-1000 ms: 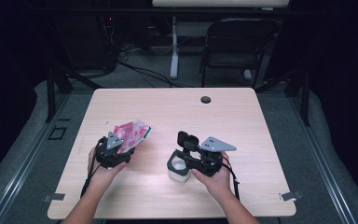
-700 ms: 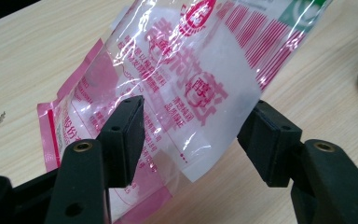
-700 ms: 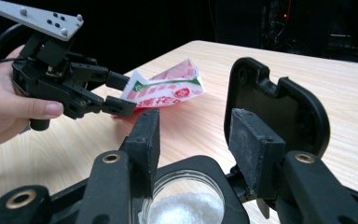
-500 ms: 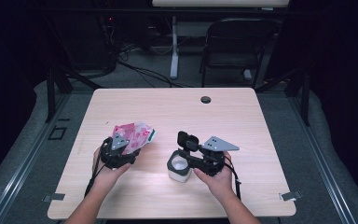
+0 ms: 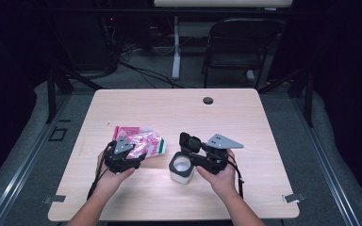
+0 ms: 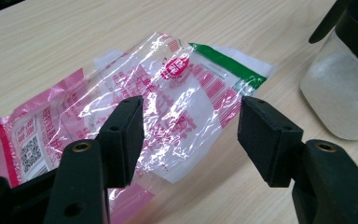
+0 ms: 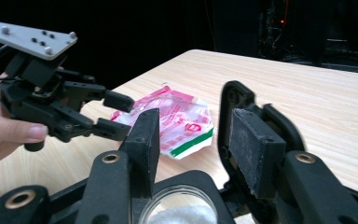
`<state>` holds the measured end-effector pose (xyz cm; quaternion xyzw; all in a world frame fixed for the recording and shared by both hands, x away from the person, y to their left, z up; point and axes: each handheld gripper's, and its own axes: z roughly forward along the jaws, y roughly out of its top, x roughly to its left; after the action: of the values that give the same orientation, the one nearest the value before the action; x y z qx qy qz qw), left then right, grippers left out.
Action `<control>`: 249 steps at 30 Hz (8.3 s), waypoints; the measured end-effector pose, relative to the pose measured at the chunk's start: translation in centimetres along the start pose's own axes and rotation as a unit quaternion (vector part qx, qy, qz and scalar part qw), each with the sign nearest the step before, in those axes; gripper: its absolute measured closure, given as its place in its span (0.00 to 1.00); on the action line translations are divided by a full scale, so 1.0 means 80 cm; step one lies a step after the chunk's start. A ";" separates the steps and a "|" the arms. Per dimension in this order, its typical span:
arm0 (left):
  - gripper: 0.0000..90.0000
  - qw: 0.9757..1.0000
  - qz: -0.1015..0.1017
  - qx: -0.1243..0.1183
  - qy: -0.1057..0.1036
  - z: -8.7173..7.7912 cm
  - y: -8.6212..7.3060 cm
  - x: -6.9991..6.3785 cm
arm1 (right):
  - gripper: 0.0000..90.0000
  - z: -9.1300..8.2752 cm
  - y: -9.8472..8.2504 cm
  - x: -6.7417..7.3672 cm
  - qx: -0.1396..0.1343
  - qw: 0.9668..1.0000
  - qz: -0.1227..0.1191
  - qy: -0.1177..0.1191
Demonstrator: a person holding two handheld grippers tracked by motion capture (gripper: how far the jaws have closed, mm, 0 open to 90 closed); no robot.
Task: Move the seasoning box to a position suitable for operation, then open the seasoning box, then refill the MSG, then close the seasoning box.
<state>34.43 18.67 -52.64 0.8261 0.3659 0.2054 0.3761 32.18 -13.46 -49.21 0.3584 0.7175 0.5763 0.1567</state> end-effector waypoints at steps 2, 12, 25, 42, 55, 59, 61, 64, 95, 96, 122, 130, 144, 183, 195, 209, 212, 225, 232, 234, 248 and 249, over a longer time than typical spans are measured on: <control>0.46 1.000 -0.005 -0.003 0.001 -0.002 -0.001 0.002 | 0.59 -0.001 0.000 -0.003 0.001 1.000 0.003 -0.005; 0.46 1.000 -0.017 -0.016 0.002 -0.011 0.002 0.005 | 0.59 -0.019 0.018 -0.011 -0.013 1.000 0.017 -0.007; 0.46 1.000 -0.009 -0.018 0.004 -0.008 0.012 -0.003 | 0.61 -0.057 0.034 -0.026 -0.035 0.998 0.019 -0.039; 0.46 1.000 -0.018 -0.019 0.014 -0.017 0.005 0.006 | 0.60 -0.043 0.026 -0.049 -0.002 0.998 0.040 -0.054; 0.46 0.999 -0.024 -0.017 0.023 -0.025 -0.004 0.009 | 0.60 -0.019 0.019 -0.051 0.034 0.998 0.034 -0.042; 0.46 0.999 -0.027 -0.015 0.026 -0.028 -0.008 0.011 | 0.60 -0.013 0.017 -0.053 0.034 0.998 0.040 -0.038; 0.46 0.999 -0.029 -0.016 0.028 -0.030 -0.009 0.012 | 0.60 -0.010 0.017 -0.052 0.043 0.998 0.037 -0.036; 0.46 0.999 -0.033 -0.019 0.033 -0.033 -0.010 0.013 | 0.62 -0.006 0.016 -0.050 0.045 0.998 0.032 -0.033; 0.46 0.999 -0.036 -0.013 0.032 -0.030 -0.014 0.015 | 0.87 0.004 0.011 -0.038 0.079 0.996 -0.016 -0.031; 0.46 0.999 -0.037 -0.014 0.032 -0.029 -0.014 0.015 | 0.87 0.004 0.011 -0.038 0.078 0.996 -0.016 -0.029; 0.46 0.999 -0.037 -0.023 0.029 -0.030 -0.009 0.018 | 0.88 -0.001 0.010 -0.024 0.081 0.995 -0.046 -0.046; 0.46 0.999 -0.036 -0.026 0.030 -0.030 -0.007 0.019 | 0.88 -0.002 0.010 -0.019 0.081 0.994 -0.054 -0.045; 0.46 0.999 -0.034 -0.024 0.030 -0.029 -0.008 0.019 | 0.87 -0.001 0.011 -0.008 0.083 0.992 -0.084 -0.048; 0.46 0.999 -0.027 -0.022 0.022 -0.017 0.000 0.018 | 0.66 0.017 -0.015 0.031 0.103 0.982 -0.153 -0.032; 0.46 0.999 -0.027 -0.022 0.022 -0.017 0.000 0.018 | 0.58 0.023 -0.020 0.037 0.110 0.980 -0.161 -0.027; 0.46 0.999 -0.027 -0.022 0.023 -0.017 -0.001 0.018 | 0.53 0.030 -0.027 0.045 0.112 0.976 -0.183 -0.033; 0.46 0.999 -0.026 -0.020 0.023 -0.018 -0.002 0.019 | 0.52 0.032 -0.029 0.048 0.114 0.974 -0.193 -0.035; 0.46 0.999 -0.030 -0.021 0.024 -0.018 -0.003 0.020 | 0.50 0.034 -0.030 0.053 0.112 0.975 -0.193 -0.025; 0.46 0.999 -0.030 -0.021 0.024 -0.018 -0.003 0.020 | 0.49 0.034 -0.028 0.060 0.106 0.975 -0.196 -0.011; 0.46 0.999 -0.030 -0.021 0.024 -0.018 -0.003 0.020 | 0.49 0.033 -0.027 0.060 0.105 0.976 -0.189 -0.006; 0.46 0.999 -0.030 -0.020 0.025 -0.018 -0.003 0.021 | 0.50 0.032 -0.024 0.056 0.102 0.979 -0.176 -0.006; 0.46 0.999 -0.030 -0.020 0.025 -0.018 -0.003 0.021 | 0.50 0.031 -0.024 0.055 0.101 0.979 -0.175 -0.006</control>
<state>34.51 20.77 -51.82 0.8017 0.3959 0.2214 0.3893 30.10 -8.76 -50.88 0.2449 0.8228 0.4619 0.2227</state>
